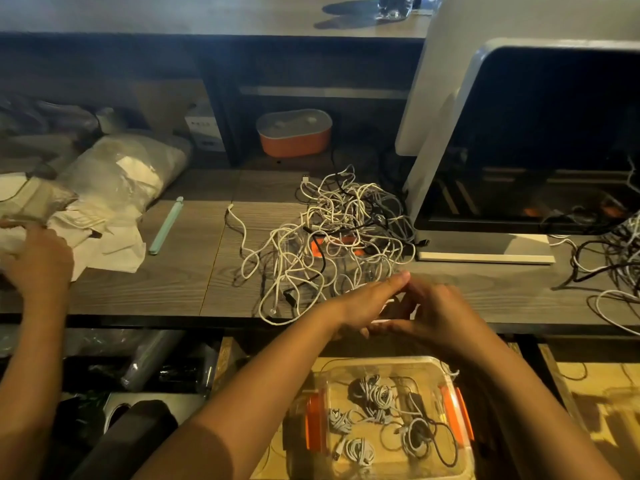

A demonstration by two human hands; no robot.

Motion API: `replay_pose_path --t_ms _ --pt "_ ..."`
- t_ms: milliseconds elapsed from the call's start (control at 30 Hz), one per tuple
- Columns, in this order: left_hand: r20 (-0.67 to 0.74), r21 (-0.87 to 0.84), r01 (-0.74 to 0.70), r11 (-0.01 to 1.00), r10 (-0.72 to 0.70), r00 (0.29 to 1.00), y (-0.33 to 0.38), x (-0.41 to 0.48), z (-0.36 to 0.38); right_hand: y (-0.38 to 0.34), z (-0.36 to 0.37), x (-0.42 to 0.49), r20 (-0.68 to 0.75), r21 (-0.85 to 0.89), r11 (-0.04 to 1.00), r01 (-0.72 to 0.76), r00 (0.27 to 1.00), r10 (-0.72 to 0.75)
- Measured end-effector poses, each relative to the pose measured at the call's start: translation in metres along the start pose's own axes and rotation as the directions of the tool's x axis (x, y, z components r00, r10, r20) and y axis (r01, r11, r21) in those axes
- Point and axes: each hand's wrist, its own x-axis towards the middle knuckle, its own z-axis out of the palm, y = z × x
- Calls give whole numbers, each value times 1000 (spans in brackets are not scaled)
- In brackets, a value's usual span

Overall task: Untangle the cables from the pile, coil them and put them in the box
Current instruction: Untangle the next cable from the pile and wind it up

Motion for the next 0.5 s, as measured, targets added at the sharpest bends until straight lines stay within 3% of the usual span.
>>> replay_pose_path --t_ms 100,167,233,333,500 --pt "95 5 34 999 -35 995 3 -5 -4 5 -6 0 -21 -241 969 53 998 -60" --pt "185 -104 9 995 11 983 4 -5 -9 10 -6 -1 -52 -242 968 60 996 -75" --pt "251 -169 -3 986 46 967 7 -5 -13 11 -6 -4 -92 -17 999 33 995 -35" --pt "326 -219 15 976 59 944 13 -7 -14 5 -8 -6 -112 359 933 14 993 29" --pt "379 -247 94 964 7 925 6 -9 -16 -7 -6 -9 97 671 731 -124 992 79"
